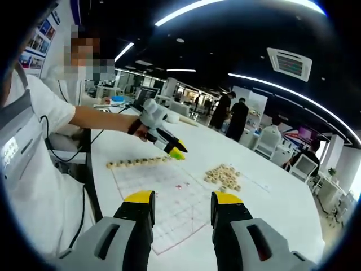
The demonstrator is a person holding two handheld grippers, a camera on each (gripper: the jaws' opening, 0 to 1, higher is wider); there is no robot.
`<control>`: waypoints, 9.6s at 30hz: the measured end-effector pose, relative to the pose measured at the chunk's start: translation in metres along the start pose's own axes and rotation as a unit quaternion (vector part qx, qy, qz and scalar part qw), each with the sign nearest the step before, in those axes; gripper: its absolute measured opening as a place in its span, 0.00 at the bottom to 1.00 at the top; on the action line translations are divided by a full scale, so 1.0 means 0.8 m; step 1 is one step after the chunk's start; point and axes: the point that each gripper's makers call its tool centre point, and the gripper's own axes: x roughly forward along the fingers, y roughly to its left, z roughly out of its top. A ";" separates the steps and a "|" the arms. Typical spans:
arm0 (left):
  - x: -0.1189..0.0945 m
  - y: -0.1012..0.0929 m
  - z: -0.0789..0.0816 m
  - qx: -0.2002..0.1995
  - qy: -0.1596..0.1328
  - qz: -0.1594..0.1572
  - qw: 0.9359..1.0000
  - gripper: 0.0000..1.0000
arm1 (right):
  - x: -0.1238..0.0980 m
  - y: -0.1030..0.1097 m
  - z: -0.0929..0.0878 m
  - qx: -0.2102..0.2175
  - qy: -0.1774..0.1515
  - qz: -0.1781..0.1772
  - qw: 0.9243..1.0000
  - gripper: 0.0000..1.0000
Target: Pick up the chess pieces one by one and place each piece onto its starting position on the chessboard, setting the pieces on their correct points until all the chess pieces are arranged in the starting layout
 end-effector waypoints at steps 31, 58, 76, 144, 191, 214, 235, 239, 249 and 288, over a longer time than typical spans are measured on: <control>0.140 0.104 -0.010 0.013 0.064 0.077 0.995 0.23 | 0.003 -0.004 -0.009 0.007 0.006 0.000 1.000 0.40; 0.182 0.112 -0.017 -0.118 0.072 0.113 0.984 0.04 | 0.002 -0.004 -0.010 0.009 0.002 0.003 1.000 0.40; 0.148 0.113 -0.026 -0.055 0.092 0.069 0.992 0.23 | 0.003 -0.003 -0.010 0.008 0.002 0.003 1.000 0.40; -0.005 0.017 -0.098 0.010 0.148 -0.046 0.988 0.19 | 0.003 0.001 -0.005 0.001 0.002 0.005 1.000 0.40; 0.158 0.067 -0.038 0.021 0.105 0.022 0.994 0.29 | 0.008 -0.002 -0.010 0.002 0.009 0.002 1.000 0.40; 0.135 0.063 -0.026 0.016 0.109 0.029 0.994 0.19 | 0.006 -0.004 -0.011 0.004 0.008 -0.001 1.000 0.40; -0.042 -0.028 -0.037 -0.007 0.083 -0.056 0.995 0.19 | 0.005 -0.001 -0.004 -0.001 0.005 0.000 1.000 0.40; -0.067 -0.062 -0.063 0.025 0.104 -0.091 0.990 0.19 | 0.005 -0.002 -0.004 -0.001 0.004 0.000 1.000 0.40; -0.123 -0.141 -0.116 0.028 0.135 -0.154 0.978 0.19 | 0.005 0.001 -0.002 -0.005 0.005 0.001 1.000 0.40; -0.114 -0.129 -0.063 0.040 0.080 -0.150 0.985 0.36 | 0.001 0.030 -0.011 -0.041 0.018 0.049 0.998 0.40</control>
